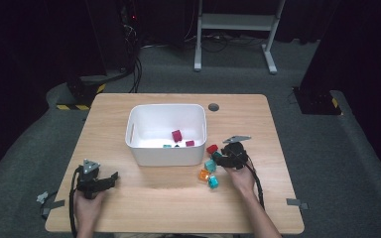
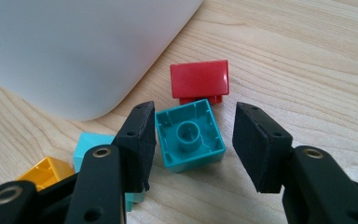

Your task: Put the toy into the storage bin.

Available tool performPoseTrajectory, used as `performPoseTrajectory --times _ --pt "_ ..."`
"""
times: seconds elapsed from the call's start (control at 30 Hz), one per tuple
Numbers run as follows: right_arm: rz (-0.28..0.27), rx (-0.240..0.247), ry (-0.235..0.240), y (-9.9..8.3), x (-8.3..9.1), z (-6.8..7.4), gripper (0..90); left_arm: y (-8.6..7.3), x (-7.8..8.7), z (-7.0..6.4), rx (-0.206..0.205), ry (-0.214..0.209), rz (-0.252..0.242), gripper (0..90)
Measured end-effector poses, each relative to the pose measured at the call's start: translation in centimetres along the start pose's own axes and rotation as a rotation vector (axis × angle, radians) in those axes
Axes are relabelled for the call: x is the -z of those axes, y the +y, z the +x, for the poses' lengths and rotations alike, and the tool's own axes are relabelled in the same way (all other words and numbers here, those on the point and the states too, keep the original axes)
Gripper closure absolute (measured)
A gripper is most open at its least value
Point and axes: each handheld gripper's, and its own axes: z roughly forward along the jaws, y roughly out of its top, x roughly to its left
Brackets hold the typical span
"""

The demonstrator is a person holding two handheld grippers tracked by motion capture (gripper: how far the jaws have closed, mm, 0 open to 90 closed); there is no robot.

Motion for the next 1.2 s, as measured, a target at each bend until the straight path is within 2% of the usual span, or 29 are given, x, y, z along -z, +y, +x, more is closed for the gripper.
performPoseTrajectory --times 0.3,0.6,0.8,0.97,1.2 --pt "0.023 0.017 -0.014 -0.1 -0.3 0.1 51.1 0.0 0.0 0.0 0.000 0.000 0.000 18.0" --pt "0.042 0.037 -0.031 -0.5 -0.3 0.1 56.7 0.0 0.0 0.0 0.000 0.000 0.000 18.0" --pt "0.035 0.052 -0.042 -0.7 -0.2 0.2 58.9 0.0 0.0 0.0 0.000 0.000 0.000 17.9" --pt "0.030 0.048 -0.036 -0.4 0.7 -0.1 59.2 0.0 0.0 0.0 0.002 0.001 -0.001 18.1" --pt "-0.031 0.027 -0.031 -0.5 2.7 -0.5 59.2 0.0 0.0 0.0 0.001 0.002 0.000 18.1"
